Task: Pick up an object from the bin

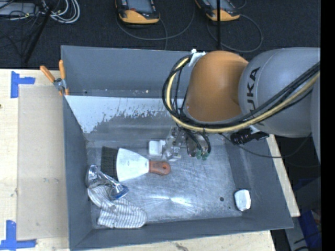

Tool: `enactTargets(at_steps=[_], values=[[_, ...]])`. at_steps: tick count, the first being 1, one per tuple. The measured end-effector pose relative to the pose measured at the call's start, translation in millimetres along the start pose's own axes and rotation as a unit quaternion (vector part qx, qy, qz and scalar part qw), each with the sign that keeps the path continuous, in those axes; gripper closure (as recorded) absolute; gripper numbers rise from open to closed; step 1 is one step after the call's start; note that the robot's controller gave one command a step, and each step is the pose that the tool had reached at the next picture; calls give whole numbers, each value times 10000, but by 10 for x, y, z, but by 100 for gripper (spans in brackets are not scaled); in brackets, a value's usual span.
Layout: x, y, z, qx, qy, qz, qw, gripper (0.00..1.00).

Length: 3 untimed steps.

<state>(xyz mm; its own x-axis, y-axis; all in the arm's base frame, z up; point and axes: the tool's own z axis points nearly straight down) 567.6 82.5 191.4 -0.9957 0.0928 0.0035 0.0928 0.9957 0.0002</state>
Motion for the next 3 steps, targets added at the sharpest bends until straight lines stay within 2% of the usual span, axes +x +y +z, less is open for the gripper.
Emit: enactTargets(at_steps=[1,2,3], values=[[45,128,-379,3,-26,-188,9998,100],[99,108,930,-5,-31,6,10000,0],[123,107,1156,-14,53,76,10000,100]])
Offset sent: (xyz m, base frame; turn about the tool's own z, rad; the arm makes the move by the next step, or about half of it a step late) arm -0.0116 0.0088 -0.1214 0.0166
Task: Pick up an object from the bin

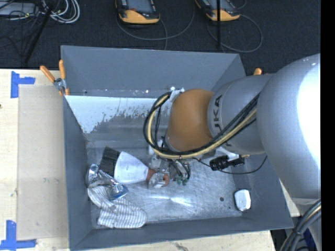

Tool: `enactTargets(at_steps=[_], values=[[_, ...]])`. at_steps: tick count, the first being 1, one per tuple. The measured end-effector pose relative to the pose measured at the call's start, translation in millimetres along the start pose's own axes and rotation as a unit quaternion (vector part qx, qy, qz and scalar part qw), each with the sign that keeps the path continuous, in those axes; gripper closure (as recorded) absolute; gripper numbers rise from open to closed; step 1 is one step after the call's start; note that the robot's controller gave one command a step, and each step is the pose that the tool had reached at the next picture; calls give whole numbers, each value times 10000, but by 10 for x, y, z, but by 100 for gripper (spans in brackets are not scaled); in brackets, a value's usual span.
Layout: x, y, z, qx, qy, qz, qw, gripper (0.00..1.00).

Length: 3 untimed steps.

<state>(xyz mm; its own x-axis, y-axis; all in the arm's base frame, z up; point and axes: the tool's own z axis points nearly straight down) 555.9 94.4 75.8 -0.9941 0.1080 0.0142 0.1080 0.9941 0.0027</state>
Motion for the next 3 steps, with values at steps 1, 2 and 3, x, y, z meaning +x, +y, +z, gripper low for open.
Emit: enactTargets(at_steps=[1,2,3], values=[[-1,0,0,-1,-2,1,10000,100],[21,-11,-335,19,-26,-6,10000,100],[8,-9,-872,13,-58,3,10000,100]])
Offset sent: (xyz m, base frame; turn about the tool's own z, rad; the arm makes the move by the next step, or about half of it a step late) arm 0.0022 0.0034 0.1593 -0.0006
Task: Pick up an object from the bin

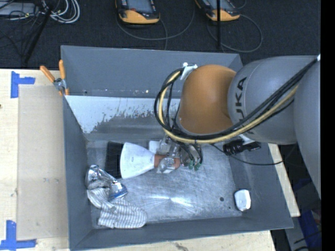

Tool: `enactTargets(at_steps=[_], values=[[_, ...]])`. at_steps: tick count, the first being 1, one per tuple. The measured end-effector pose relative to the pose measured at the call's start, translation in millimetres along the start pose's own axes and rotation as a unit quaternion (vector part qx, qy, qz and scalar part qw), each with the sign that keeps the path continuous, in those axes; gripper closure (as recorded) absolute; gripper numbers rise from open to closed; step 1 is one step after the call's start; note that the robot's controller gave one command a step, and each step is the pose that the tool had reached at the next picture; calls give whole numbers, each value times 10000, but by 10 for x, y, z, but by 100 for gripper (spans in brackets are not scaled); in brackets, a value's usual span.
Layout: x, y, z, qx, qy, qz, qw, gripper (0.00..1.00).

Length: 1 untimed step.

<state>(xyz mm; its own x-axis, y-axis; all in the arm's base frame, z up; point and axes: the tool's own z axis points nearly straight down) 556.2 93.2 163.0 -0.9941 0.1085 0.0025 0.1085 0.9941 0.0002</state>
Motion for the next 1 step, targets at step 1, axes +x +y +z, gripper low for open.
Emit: enactTargets(at_steps=[1], values=[[-88,-73,-333,4,-2,-55,10000,100]])
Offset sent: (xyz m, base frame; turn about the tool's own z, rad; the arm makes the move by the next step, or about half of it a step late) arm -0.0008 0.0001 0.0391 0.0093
